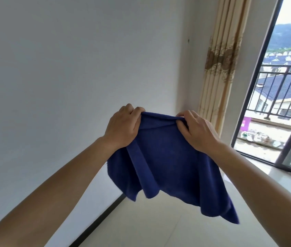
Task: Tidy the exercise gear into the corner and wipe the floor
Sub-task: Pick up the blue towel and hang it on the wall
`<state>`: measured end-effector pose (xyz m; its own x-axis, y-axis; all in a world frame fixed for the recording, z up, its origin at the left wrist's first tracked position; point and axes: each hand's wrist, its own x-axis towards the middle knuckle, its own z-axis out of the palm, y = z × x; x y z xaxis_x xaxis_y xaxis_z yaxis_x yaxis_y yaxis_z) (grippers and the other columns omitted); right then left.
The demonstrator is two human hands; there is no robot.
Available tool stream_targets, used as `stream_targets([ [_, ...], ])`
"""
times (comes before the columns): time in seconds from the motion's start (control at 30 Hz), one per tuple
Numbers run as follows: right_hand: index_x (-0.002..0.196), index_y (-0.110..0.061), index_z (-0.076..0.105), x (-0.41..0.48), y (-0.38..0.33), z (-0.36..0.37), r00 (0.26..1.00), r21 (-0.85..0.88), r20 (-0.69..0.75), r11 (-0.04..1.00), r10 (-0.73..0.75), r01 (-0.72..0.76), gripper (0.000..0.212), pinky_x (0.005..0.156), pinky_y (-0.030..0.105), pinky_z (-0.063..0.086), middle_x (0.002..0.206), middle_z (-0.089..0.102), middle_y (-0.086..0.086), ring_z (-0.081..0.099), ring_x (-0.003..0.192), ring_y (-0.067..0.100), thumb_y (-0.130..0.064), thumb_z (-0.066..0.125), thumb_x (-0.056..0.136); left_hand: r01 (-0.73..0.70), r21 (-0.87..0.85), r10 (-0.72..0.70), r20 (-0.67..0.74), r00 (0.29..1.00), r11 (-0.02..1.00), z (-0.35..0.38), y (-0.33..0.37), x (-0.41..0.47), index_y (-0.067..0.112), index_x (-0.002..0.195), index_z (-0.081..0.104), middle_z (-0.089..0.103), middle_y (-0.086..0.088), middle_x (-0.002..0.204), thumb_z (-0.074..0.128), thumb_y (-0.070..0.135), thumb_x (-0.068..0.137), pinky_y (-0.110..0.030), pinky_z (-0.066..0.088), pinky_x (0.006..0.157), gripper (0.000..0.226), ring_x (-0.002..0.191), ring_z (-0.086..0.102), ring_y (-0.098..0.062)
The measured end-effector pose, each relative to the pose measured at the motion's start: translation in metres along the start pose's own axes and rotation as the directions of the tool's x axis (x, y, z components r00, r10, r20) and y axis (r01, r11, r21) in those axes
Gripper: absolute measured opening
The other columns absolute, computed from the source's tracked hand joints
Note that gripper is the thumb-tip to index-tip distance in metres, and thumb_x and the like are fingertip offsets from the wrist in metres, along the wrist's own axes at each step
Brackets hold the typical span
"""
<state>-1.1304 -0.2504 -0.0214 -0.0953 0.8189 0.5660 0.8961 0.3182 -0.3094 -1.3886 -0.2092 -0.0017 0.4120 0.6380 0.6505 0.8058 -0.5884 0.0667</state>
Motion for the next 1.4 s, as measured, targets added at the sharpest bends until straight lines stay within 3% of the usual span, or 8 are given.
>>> stream_targets([
  [0.2, 0.140, -0.027, 0.042, 0.067, 0.139, 0.012, 0.995, -0.209, 0.100, 0.978, 0.023, -0.001, 0.071, 0.080, 0.042, 0.053, 0.130, 0.052, -0.002, 0.064, 0.096, 0.025, -0.075, 0.038, 0.087, -0.221, 0.109, 0.208, 0.122, 0.970, 0.969, 0.129, -0.006, 0.098, 0.023, 0.136, 0.046, 0.039, 0.005, 0.100, 0.039, 0.074, 0.086, -0.027, 0.038, 0.077, 0.072, 0.086, 0.041, -0.013],
  [0.33, 0.137, -0.020, 0.043, 0.124, 0.235, 0.011, 0.989, -0.260, 0.129, 0.965, 0.075, -0.040, 0.085, 0.069, 0.034, 0.043, 0.120, 0.051, -0.001, 0.063, 0.087, 0.025, -0.080, 0.044, 0.077, -0.263, 0.020, 0.258, 0.145, 0.955, 0.965, 0.214, -0.005, 0.186, 0.022, 0.137, 0.048, 0.049, -0.001, 0.102, 0.045, 0.057, 0.093, -0.031, 0.044, 0.071, 0.056, 0.088, 0.051, -0.019],
  [0.5, 0.119, -0.019, 0.053, 0.172, 0.349, -0.001, 0.986, -0.160, 0.057, 0.976, 0.160, -0.149, 0.047, 0.069, 0.030, 0.040, 0.101, 0.054, -0.009, 0.053, 0.074, 0.015, -0.052, 0.067, 0.088, -0.188, -0.169, 0.214, 0.151, 0.965, 0.967, 0.300, 0.030, 0.296, 0.027, 0.138, 0.050, 0.055, 0.001, 0.103, 0.021, 0.054, 0.098, -0.033, 0.049, 0.073, 0.057, 0.093, 0.057, -0.018],
  [0.7, 0.099, -0.029, 0.068, 0.223, 0.500, 0.006, 0.937, 0.130, -0.010, 0.930, 0.349, -0.344, 0.014, 0.057, 0.011, 0.043, 0.083, 0.066, -0.009, 0.060, 0.068, 0.001, -0.038, 0.073, 0.090, -0.102, -0.341, 0.141, 0.092, 0.986, 0.934, 0.425, 0.080, 0.412, 0.020, 0.136, 0.054, 0.060, -0.003, 0.116, 0.034, 0.032, 0.103, -0.039, 0.047, 0.091, 0.041, 0.106, 0.056, -0.022],
  [1.0, 0.107, -0.027, 0.079, 0.353, 0.713, 0.019, 0.920, 0.339, 0.234, 0.860, 0.315, -0.380, 0.020, 0.077, 0.031, 0.057, 0.088, 0.076, -0.005, 0.069, 0.079, 0.011, -0.037, 0.065, 0.097, 0.082, -0.379, -0.020, 0.163, 0.986, 0.922, 0.571, 0.140, 0.583, 0.013, 0.105, 0.068, 0.060, -0.004, 0.104, 0.037, -0.010, 0.086, -0.028, 0.046, 0.084, 0.043, 0.093, 0.058, -0.020],
  [1.13, 0.108, -0.029, 0.077, 0.426, 0.774, 0.031, 0.941, 0.305, 0.204, 0.896, 0.268, -0.322, 0.023, 0.089, 0.033, 0.055, 0.094, 0.077, -0.003, 0.068, 0.092, 0.013, -0.037, 0.056, 0.102, 0.298, -0.416, -0.181, 0.297, 0.938, 0.859, 0.618, 0.142, 0.650, 0.012, 0.089, 0.057, 0.059, -0.004, 0.094, 0.029, -0.008, 0.084, -0.029, 0.044, 0.069, 0.035, 0.085, 0.054, -0.022],
  [1.27, 0.102, -0.029, 0.074, 0.504, 0.831, 0.063, 0.956, 0.332, 0.179, 0.901, 0.232, -0.281, 0.025, 0.080, 0.035, 0.054, 0.086, 0.074, 0.001, 0.066, 0.085, 0.017, -0.042, 0.053, 0.102, 0.429, -0.466, -0.285, 0.349, 0.893, 0.773, 0.677, 0.127, 0.710, 0.013, 0.087, 0.057, 0.061, 0.001, 0.083, 0.035, 0.000, 0.088, -0.029, 0.041, 0.064, 0.025, 0.075, 0.053, -0.015],
  [1.4, 0.100, -0.030, 0.072, 0.589, 0.886, 0.108, 0.958, 0.381, 0.188, 0.884, 0.215, -0.273, 0.022, 0.071, 0.020, 0.050, 0.088, 0.074, -0.008, 0.065, 0.081, 0.004, -0.043, 0.054, 0.102, 0.435, -0.533, -0.325, 0.293, 0.899, 0.725, 0.747, 0.096, 0.774, 0.021, 0.085, 0.057, 0.061, 0.011, 0.076, 0.054, 0.025, 0.095, -0.026, 0.042, 0.064, 0.012, 0.069, 0.054, -0.007],
])
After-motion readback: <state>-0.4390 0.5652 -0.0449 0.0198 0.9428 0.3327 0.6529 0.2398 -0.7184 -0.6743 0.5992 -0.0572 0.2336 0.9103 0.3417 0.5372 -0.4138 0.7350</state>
